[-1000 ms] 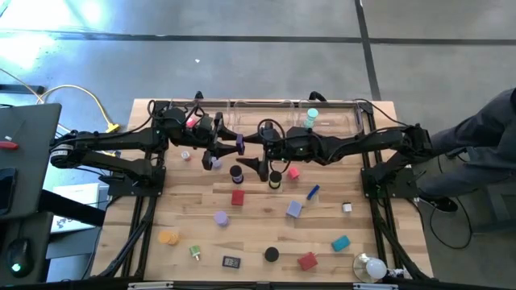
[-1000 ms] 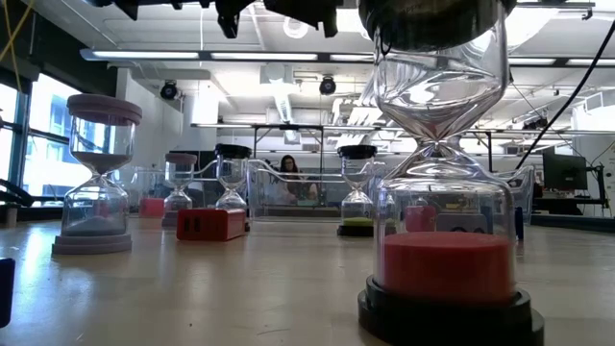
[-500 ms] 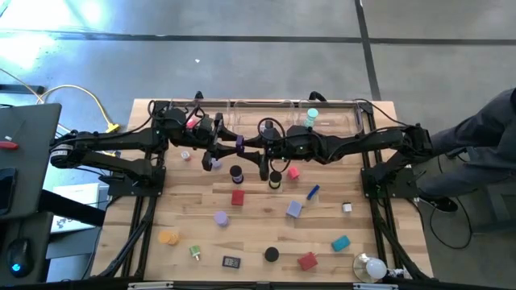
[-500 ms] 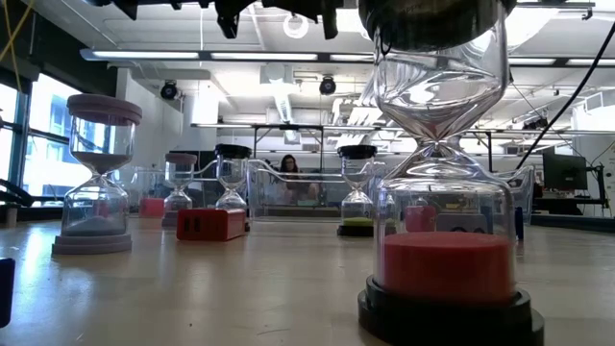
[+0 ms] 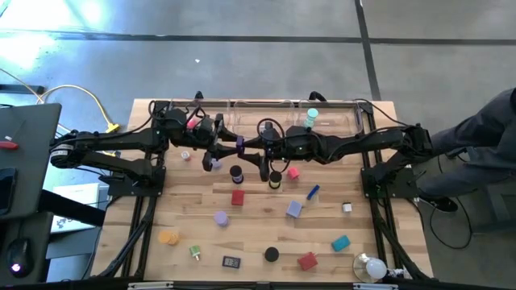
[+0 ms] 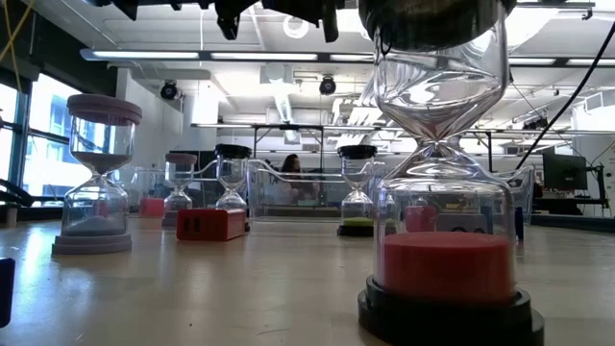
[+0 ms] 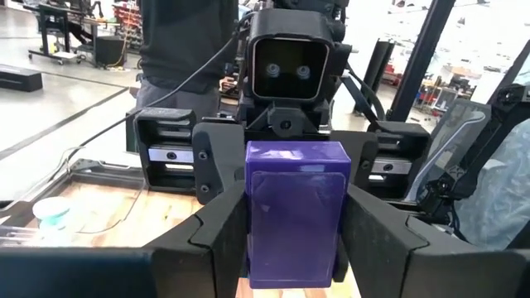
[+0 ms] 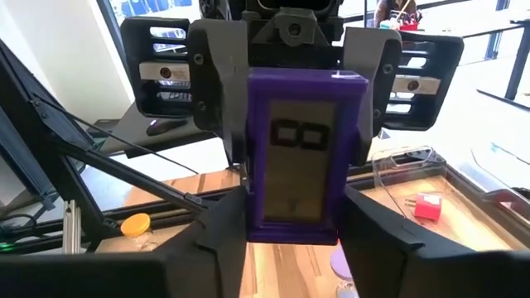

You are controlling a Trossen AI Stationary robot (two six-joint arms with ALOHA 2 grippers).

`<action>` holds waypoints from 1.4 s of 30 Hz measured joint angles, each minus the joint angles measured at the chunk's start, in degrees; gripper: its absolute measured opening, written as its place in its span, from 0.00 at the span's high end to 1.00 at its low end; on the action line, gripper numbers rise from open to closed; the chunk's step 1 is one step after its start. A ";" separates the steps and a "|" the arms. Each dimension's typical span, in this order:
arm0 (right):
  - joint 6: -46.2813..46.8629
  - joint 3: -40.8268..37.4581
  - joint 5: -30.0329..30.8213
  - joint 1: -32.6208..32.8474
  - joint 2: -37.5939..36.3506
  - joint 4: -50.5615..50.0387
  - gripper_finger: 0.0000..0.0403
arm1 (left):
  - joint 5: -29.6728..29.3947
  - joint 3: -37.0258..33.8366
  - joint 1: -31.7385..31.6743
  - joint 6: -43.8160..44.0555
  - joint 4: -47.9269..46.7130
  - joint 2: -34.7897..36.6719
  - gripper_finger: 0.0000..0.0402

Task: Pick & Place Office items
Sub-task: Put the left blue digital clock into the middle transparent bin

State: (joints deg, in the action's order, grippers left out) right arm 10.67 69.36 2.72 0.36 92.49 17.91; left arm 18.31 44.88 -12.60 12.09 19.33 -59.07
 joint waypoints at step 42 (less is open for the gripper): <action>7.30 15.28 -2.78 -11.81 -2.26 -54.43 0.67 | 12.14 0.00 -8.66 7.85 -19.47 1.38 0.31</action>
State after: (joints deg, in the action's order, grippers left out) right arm 17.97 84.65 -0.06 -11.45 90.23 -36.52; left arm 30.45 44.88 -21.26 19.94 -0.15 -57.68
